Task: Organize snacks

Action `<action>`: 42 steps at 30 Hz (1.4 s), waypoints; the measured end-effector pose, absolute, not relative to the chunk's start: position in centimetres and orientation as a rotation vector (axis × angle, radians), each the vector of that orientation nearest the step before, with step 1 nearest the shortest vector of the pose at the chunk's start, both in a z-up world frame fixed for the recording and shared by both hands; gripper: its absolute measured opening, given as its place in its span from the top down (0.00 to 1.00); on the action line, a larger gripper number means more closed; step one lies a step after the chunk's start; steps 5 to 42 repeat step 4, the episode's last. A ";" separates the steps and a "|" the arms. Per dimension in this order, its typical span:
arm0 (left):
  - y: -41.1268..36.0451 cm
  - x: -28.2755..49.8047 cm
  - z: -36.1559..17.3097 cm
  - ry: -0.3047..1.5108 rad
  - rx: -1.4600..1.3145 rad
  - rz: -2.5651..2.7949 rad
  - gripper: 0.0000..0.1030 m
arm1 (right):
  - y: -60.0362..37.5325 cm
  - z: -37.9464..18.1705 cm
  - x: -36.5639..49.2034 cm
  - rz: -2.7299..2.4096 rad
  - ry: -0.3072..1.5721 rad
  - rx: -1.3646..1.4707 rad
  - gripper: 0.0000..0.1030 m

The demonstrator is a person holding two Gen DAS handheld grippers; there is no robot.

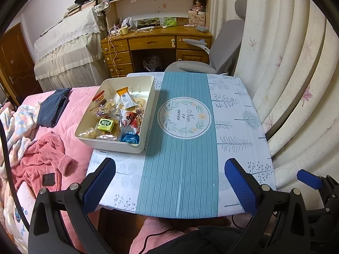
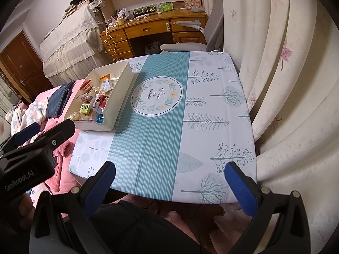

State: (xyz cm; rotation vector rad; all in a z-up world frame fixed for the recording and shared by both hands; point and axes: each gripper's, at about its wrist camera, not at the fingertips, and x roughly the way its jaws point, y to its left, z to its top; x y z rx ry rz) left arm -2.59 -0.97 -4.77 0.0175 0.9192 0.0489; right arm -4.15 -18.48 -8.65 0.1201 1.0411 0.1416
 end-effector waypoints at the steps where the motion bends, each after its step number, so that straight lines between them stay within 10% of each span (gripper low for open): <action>1: -1.0 -2.6 -4.8 0.920 0.017 0.049 0.01 | -18.5 -8.7 -4.1 0.142 1.042 0.122 0.00; 42: -1.0 -2.6 -4.8 0.920 0.017 0.049 0.01 | -18.5 -8.7 -4.1 0.142 1.044 0.121 0.00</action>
